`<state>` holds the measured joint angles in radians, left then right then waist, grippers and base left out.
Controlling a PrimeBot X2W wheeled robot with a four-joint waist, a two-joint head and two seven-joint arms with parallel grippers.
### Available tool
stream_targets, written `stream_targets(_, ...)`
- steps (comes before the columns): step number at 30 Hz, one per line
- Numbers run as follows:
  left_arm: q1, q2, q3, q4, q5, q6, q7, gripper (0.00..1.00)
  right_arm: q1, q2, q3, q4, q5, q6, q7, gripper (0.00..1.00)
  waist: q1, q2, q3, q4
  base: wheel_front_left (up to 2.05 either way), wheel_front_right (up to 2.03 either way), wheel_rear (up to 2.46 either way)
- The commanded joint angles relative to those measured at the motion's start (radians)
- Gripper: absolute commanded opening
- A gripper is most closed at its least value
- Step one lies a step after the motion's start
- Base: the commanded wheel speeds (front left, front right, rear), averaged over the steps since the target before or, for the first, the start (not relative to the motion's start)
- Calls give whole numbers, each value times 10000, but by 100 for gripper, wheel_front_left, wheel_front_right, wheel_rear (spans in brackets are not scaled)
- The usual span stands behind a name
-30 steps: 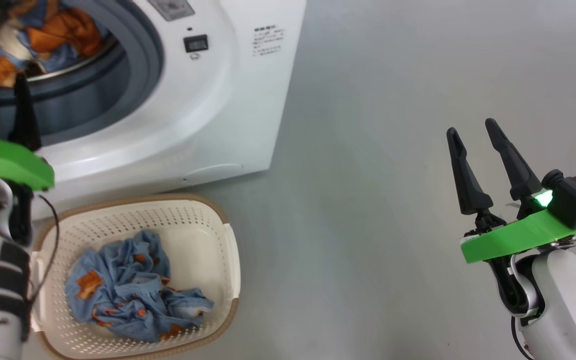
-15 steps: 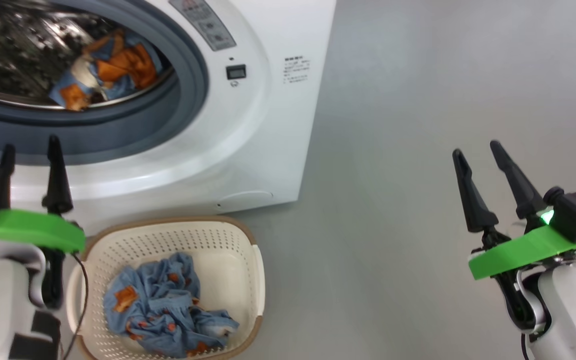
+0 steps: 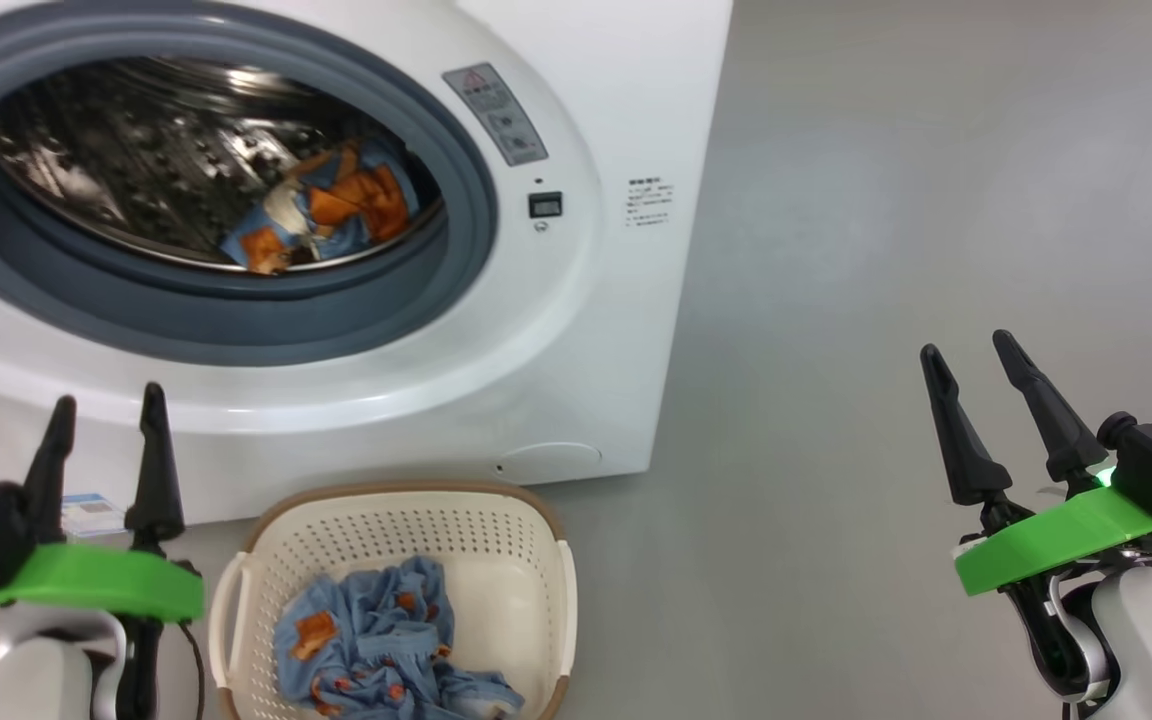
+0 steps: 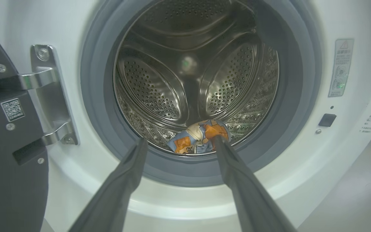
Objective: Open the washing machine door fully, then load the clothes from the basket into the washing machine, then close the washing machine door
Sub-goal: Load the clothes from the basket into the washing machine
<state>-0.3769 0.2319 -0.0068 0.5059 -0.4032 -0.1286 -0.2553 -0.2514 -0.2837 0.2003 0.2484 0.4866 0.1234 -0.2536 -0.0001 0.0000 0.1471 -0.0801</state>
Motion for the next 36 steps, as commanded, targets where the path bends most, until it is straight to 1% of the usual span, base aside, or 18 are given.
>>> stream_targets(1,108,289,356,-449,6,2,-64,100,156,-181,152,-209,54,73,-82,100,1,0,-279,247,0,0,0)
stream_targets(5,720,228,353,-1012,-62,37,2,100,242,-220,117,-204,55,73,-82,100,1,0,-417,319,0,0,0)
stream_targets(15,1693,56,528,-1932,-315,345,18,100,414,-325,-27,-243,76,73,-82,100,1,0,-691,307,0,0,0)
stream_targets(36,2051,-9,421,-2394,-614,511,167,100,379,-313,-3,-348,63,73,-82,100,1,0,-637,287,0,0,0)
